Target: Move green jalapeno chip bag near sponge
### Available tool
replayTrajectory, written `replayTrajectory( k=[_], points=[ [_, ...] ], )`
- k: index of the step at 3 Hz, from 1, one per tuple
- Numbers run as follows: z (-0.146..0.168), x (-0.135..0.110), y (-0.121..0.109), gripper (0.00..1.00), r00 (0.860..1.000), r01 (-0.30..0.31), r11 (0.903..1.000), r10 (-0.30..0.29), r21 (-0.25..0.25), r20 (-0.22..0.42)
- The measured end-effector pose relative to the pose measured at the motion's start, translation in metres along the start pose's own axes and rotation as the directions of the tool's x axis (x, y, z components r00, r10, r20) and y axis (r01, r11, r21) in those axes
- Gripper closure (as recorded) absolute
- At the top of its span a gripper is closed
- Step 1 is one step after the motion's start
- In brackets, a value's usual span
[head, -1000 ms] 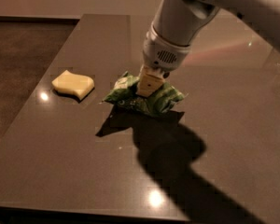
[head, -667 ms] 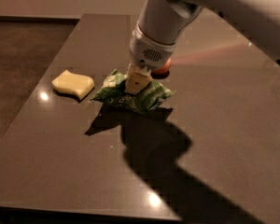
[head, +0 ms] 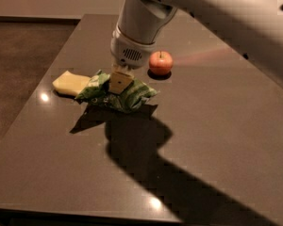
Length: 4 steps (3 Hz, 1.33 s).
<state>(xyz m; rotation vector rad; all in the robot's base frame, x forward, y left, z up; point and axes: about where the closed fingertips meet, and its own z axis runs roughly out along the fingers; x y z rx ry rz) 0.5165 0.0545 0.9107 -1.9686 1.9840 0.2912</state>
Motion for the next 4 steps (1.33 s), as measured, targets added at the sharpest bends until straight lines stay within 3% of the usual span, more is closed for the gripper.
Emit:
replayTrajectory(
  k=[2,3,4],
  points=[
    [0.0016,-0.0148,0.0022,0.07,1.0,0.02,0.9997,-0.02,-0.013,0.015],
    [0.0019,-0.0155,0.0025,0.0,1.0,0.022,0.9997,-0.022,-0.013,0.015],
    [0.0019,-0.0155,0.0025,0.0,1.0,0.022,0.9997,-0.022,-0.013,0.015]
  ],
)
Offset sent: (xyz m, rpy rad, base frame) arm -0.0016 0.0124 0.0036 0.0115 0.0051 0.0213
